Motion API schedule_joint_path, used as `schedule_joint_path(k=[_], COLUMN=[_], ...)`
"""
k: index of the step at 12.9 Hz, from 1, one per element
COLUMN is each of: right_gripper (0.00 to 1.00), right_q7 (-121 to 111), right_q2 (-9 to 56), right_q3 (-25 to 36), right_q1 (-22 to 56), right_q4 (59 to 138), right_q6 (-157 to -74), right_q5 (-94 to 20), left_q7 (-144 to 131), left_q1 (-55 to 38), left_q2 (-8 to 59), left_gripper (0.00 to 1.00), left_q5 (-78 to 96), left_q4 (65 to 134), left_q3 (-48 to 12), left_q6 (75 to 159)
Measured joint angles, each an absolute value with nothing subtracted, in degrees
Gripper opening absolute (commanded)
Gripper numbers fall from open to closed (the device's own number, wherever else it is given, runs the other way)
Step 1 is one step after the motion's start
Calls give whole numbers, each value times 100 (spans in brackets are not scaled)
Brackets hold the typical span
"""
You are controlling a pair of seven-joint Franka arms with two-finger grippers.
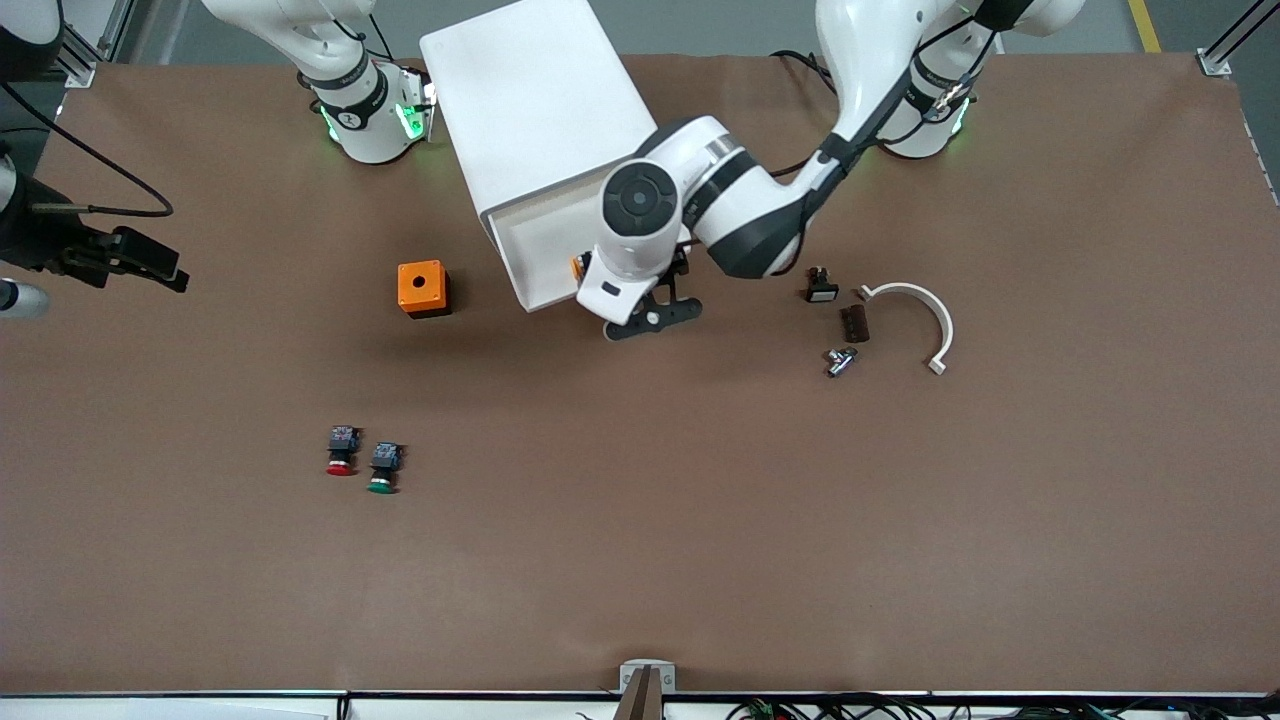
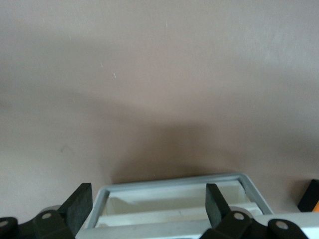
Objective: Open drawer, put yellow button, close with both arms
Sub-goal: 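Push the drawer closed with the left gripper while the right gripper retracts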
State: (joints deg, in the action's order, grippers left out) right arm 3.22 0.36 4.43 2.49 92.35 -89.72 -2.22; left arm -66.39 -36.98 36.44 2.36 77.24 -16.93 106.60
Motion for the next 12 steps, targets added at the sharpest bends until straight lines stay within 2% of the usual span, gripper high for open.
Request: schedule_joint_path(k=[5, 12], right_gripper=[100, 100], right_q7=[321, 259], right_q2=[37, 43], right_q3=[439, 440], right_q1=[159, 22], right_q4=[9249, 9179], right_q6=[-8864, -8704], right_q5=[-191, -191], left_q7=[-7262, -7576], left_q1=[-4329, -4672], left_q2=[3646, 3646], left_gripper=[100, 100], left_q5=[236, 233], left_q4=[7788, 7856], left_q3=[-1690, -1685], left_q6=[10658, 10654])
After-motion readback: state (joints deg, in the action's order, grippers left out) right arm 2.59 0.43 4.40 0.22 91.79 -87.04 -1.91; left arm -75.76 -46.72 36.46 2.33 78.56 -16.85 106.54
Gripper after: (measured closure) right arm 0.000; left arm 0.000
